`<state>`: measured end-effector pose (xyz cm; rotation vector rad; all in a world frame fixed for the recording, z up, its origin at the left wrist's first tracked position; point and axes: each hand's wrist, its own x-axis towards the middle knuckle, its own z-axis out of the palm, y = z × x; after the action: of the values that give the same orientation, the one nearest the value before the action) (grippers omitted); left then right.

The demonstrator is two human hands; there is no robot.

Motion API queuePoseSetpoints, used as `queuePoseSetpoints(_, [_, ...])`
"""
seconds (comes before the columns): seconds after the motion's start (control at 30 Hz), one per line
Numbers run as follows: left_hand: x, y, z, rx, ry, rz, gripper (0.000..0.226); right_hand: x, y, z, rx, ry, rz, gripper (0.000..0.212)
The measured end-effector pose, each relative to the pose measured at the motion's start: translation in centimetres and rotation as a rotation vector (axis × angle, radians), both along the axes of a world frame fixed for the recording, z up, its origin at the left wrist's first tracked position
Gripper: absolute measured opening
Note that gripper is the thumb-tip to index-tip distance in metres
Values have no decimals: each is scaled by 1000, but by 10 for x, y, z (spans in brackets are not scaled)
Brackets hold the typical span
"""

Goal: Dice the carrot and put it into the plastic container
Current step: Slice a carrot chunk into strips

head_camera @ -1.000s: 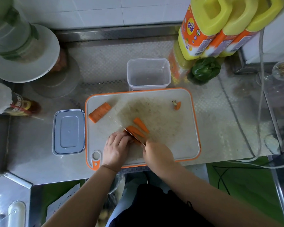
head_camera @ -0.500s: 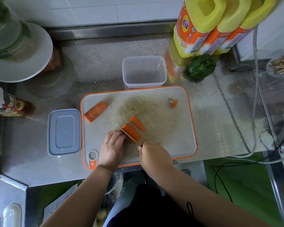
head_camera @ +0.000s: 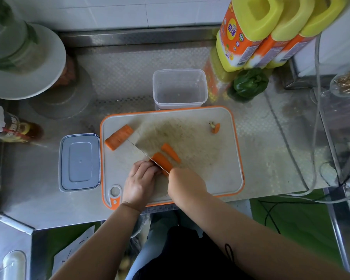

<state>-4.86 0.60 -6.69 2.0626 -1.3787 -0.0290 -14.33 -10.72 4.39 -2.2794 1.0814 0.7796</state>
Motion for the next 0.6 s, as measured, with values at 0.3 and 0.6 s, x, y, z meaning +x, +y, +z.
queuePoseSetpoints(0.3, [1, 2, -1, 9, 22, -27, 15, -6, 5, -12, -9, 3, -3, 22])
queuePoseSetpoints(0.6, [0, 2, -2, 27, 12, -15, 13, -17, 0, -21, 19, -101, 2, 20])
